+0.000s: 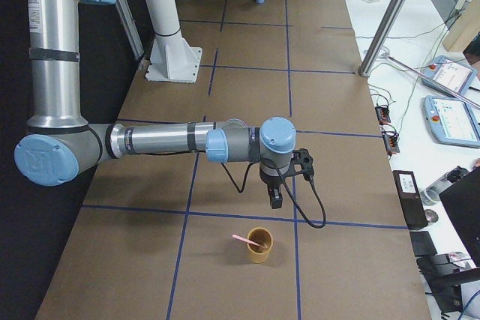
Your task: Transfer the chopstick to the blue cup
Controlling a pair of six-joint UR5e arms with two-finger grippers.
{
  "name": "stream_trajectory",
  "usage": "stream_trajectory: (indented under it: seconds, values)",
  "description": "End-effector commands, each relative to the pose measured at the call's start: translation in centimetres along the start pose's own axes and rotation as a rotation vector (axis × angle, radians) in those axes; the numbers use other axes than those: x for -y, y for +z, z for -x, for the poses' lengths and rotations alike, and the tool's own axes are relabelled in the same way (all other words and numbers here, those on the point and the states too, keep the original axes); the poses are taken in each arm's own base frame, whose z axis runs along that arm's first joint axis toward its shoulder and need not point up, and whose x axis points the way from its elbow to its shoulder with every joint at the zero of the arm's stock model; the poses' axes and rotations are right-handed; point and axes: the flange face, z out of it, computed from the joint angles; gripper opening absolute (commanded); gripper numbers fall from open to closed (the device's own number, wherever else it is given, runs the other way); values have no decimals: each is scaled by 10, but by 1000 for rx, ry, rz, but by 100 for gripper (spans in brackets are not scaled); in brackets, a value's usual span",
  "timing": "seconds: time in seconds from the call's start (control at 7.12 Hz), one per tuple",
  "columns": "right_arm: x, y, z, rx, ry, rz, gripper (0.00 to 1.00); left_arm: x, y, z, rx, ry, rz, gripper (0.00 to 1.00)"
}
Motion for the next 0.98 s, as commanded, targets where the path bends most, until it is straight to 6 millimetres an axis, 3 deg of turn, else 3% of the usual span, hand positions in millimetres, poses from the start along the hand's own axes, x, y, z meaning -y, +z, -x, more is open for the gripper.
stream_trajectory:
  seconds: [0.0,0.14,0.28,0.42,0.56,0.84]
  values:
    - [3,3,7,1,-18,0,100,7,35,-30,-39,52,66,100]
    - [3,3,7,3,-17,0,100,11,53,-43,-37,11,82,100]
    - [3,4,9,6,-18,1,100,15,78,-69,-38,-20,98,100]
    - [3,4,9,6,-19,2,100,15,97,-63,-38,-23,107,100]
    - [2,5,9,10,-18,3,100,16,119,-45,-43,-24,112,100]
    - [3,5,9,10,-19,4,100,15,140,-56,-55,-14,128,100]
